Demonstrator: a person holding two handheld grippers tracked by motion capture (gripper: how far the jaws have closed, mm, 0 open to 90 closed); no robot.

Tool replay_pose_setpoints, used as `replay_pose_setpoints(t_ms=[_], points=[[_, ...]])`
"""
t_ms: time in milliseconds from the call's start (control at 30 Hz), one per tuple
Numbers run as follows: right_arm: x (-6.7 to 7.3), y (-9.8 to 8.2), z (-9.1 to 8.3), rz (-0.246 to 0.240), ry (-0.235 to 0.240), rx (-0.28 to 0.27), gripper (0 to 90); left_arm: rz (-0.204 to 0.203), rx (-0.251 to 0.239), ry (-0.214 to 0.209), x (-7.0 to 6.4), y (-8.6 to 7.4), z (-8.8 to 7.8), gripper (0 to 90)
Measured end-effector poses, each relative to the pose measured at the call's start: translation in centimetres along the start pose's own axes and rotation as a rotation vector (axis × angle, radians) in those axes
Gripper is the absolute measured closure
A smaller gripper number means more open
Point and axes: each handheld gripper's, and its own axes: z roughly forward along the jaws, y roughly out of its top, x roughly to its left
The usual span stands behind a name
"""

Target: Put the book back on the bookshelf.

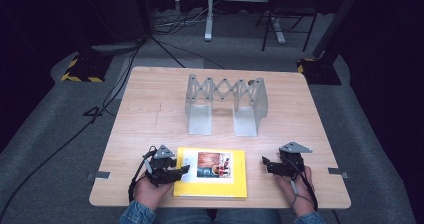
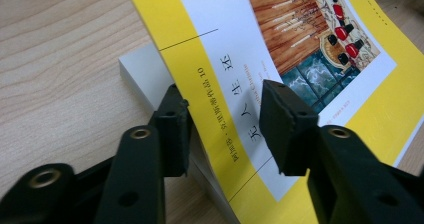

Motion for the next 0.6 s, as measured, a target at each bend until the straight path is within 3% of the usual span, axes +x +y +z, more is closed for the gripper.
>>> replay_pose_setpoints(t_ms=[333, 600], points=[[0.51, -0.13, -0.25, -0.013, 0.014, -0.012, 30.6, 0.010, 0.001, -0.007, -0.09, 0.20, -0.26, 80.9], [0.57, -0.15, -0.29, -0.016, 0.019, -0.014, 31.9, 0.024, -0.013, -0.023, -0.36, 0.31, -0.65, 88.7]])
